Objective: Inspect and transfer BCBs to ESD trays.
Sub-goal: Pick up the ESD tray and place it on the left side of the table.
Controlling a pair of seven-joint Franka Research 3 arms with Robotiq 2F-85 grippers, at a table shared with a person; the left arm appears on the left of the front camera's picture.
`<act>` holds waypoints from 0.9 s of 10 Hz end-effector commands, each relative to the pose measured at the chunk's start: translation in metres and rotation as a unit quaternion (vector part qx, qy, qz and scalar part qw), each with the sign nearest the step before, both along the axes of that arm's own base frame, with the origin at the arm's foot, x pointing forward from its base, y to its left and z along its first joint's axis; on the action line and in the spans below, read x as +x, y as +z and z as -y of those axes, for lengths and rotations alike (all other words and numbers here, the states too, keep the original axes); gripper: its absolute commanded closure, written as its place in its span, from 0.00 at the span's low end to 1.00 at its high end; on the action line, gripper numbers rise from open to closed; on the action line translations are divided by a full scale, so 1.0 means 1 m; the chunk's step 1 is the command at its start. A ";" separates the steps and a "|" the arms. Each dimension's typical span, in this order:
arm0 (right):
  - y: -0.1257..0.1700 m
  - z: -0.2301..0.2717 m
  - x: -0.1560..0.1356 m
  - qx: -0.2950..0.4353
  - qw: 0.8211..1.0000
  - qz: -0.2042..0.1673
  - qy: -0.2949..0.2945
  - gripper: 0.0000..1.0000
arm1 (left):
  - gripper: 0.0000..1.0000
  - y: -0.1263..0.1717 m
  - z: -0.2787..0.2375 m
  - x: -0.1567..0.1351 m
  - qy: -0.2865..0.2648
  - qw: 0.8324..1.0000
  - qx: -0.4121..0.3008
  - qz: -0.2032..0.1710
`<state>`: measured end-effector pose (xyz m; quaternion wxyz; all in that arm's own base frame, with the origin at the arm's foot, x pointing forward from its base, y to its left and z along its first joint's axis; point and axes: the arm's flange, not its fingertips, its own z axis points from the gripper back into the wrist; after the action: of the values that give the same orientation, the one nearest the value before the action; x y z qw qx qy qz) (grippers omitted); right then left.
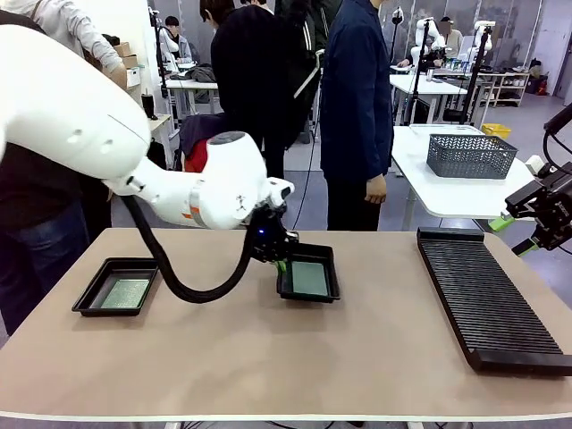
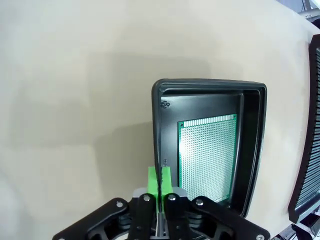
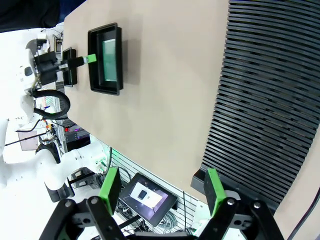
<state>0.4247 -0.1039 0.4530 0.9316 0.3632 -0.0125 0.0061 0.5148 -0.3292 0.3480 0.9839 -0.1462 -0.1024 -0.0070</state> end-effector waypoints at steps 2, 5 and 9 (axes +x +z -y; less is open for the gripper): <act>0.001 -0.002 -0.002 -0.006 1.000 0.000 -0.010 0.11 | 0.97 0.007 -0.074 -0.005 -0.013 0.999 -0.041 -0.002; 0.001 -0.002 -0.002 -0.006 1.000 0.000 -0.010 0.11 | 0.97 0.009 -0.138 -0.008 -0.027 0.999 -0.036 -0.001; 0.001 -0.002 -0.002 -0.006 1.000 0.000 -0.010 0.11 | 0.97 0.011 -0.226 -0.017 -0.028 0.999 -0.026 -0.010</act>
<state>0.4245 -0.1039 0.4528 0.9316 0.3631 -0.0124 0.0059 0.5068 -0.1181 0.3558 0.9813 -0.1662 -0.0941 -0.0223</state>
